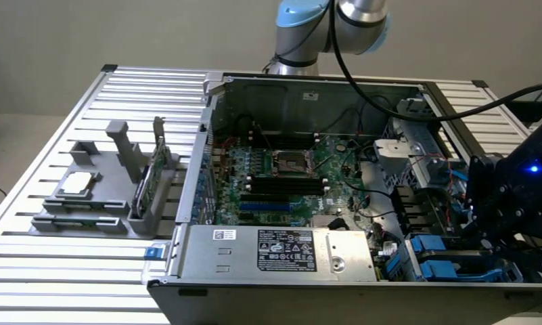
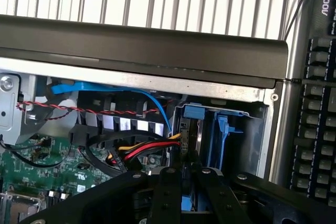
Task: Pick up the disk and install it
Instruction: 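Insert the first disk wire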
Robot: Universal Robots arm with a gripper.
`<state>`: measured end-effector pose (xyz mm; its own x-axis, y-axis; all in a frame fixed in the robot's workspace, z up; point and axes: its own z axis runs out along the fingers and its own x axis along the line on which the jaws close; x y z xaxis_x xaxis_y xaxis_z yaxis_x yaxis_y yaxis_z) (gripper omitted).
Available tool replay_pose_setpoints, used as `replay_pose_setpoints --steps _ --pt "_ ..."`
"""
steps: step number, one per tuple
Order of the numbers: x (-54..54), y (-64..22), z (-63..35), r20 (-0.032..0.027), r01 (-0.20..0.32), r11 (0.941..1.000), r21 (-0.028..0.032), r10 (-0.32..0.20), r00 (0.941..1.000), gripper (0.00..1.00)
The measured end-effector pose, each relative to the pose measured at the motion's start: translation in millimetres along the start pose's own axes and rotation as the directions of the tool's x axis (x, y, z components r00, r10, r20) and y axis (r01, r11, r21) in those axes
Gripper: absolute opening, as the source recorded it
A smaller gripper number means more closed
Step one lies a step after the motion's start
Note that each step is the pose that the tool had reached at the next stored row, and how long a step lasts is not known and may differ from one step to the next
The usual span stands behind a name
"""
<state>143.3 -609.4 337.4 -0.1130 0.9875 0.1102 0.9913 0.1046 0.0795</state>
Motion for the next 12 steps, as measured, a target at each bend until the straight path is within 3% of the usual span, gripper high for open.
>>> replay_pose_setpoints --steps 12 --pt "1.9 0.1 1.3 0.0068 0.001 1.0 -0.0017 -0.001 1.0 0.17"
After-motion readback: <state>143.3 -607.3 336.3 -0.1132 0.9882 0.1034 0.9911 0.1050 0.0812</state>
